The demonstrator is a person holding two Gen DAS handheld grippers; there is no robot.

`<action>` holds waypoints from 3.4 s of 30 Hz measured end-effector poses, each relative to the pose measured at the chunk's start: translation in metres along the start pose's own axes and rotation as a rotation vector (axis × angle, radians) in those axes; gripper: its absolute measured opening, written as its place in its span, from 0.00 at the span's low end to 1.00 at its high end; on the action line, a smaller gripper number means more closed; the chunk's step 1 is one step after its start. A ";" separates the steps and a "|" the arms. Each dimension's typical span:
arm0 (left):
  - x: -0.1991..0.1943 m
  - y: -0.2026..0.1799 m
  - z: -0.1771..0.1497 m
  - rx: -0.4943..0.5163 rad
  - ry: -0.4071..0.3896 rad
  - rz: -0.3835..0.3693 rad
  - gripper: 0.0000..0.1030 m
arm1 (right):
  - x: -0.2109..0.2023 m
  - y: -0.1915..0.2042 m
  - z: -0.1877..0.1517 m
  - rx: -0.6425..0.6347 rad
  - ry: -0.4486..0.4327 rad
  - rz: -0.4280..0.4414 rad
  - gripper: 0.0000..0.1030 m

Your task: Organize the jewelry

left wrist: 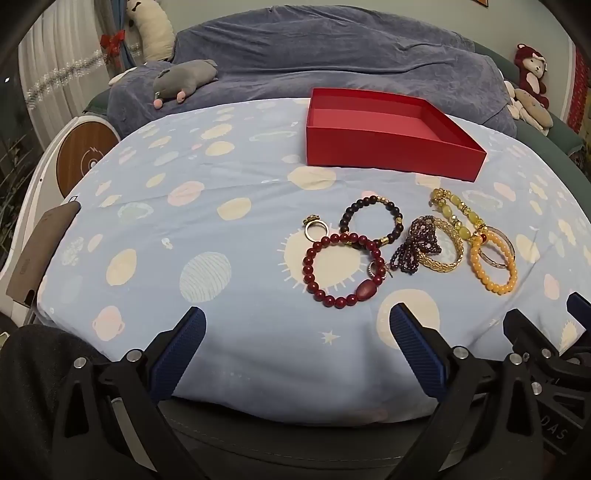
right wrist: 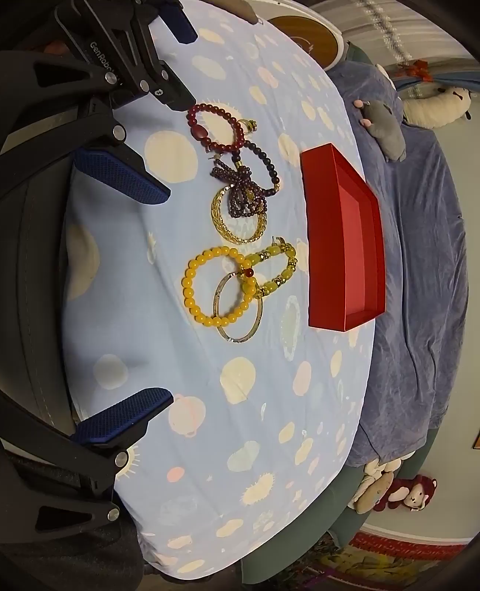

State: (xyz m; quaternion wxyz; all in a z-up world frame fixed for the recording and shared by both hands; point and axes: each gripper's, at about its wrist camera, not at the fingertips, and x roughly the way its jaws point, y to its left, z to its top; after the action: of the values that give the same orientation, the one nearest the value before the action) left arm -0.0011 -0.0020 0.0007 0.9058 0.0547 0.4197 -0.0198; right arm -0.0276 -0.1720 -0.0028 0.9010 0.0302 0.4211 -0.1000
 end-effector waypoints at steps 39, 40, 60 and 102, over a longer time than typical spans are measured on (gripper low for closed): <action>-0.002 -0.001 0.000 -0.002 -0.005 -0.037 0.93 | 0.000 -0.005 -0.001 0.016 -0.001 -0.007 0.93; -0.002 -0.001 0.000 -0.002 -0.005 -0.037 0.93 | 0.000 -0.005 0.000 0.015 -0.001 -0.007 0.93; -0.003 -0.002 0.000 0.004 -0.011 -0.038 0.92 | 0.001 -0.007 -0.001 0.026 0.007 -0.015 0.93; -0.004 0.000 0.001 -0.009 -0.016 -0.042 0.93 | 0.000 -0.010 -0.001 0.033 0.003 -0.011 0.93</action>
State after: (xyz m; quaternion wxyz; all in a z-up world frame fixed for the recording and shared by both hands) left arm -0.0031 -0.0018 0.0046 0.9087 0.0415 0.4136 -0.0372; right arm -0.0300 -0.1815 -0.0031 0.8991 0.0428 0.4211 -0.1118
